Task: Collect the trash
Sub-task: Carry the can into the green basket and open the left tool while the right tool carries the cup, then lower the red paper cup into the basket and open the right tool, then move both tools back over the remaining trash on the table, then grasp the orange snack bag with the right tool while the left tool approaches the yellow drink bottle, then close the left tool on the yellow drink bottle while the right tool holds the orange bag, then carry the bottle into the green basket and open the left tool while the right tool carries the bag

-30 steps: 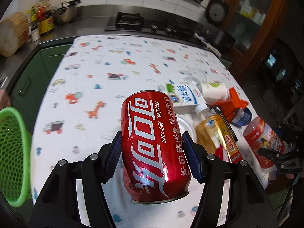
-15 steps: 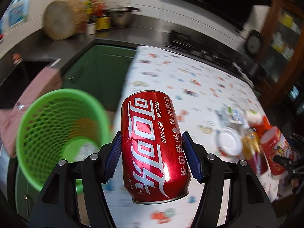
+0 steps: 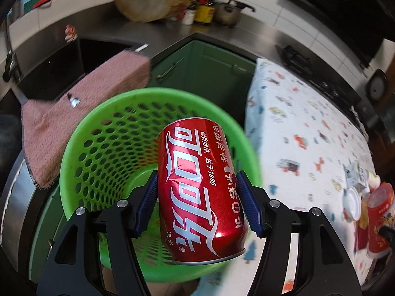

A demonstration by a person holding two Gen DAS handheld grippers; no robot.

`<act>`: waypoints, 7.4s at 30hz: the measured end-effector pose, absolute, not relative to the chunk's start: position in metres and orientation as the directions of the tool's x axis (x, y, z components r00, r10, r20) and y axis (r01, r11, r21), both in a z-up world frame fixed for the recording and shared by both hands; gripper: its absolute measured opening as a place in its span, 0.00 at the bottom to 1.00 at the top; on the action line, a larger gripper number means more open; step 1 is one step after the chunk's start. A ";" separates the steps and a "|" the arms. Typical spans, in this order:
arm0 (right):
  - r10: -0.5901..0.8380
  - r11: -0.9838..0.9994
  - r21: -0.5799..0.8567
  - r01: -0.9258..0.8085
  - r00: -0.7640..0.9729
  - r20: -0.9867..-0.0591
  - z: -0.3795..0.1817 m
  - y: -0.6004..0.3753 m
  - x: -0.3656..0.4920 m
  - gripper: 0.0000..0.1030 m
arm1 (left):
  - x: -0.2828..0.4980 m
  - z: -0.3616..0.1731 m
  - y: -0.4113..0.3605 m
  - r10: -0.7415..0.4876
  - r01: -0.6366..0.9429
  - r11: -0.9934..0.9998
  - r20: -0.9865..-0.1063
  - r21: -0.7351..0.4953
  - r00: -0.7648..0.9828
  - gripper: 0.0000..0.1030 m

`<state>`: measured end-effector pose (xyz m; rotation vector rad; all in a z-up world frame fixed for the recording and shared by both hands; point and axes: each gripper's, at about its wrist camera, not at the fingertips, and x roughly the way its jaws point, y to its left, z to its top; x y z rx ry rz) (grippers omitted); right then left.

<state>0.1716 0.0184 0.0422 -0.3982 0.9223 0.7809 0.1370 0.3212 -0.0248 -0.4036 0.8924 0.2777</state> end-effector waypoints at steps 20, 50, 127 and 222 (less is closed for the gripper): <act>0.497 0.556 0.091 -0.826 0.243 -0.833 0.020 0.131 0.182 0.64 | 0.112 -0.042 0.362 0.063 -0.471 0.835 -0.802 -0.283 0.594 0.66; 0.557 0.463 0.095 -0.881 0.206 -0.805 0.003 0.256 0.180 0.72 | 0.037 -0.027 0.379 0.129 -0.534 0.786 -0.762 -0.311 0.634 0.72; 0.258 0.959 0.109 -0.263 0.641 -0.723 0.009 -0.251 0.232 0.33 | 0.170 -0.009 0.048 -0.242 0.004 0.957 -0.794 -0.289 0.558 0.72; 0.583 0.694 0.149 -0.704 0.429 -0.690 0.046 0.048 0.184 0.33 | 0.131 0.001 0.312 -0.008 -0.378 0.863 -0.756 -0.336 0.654 0.60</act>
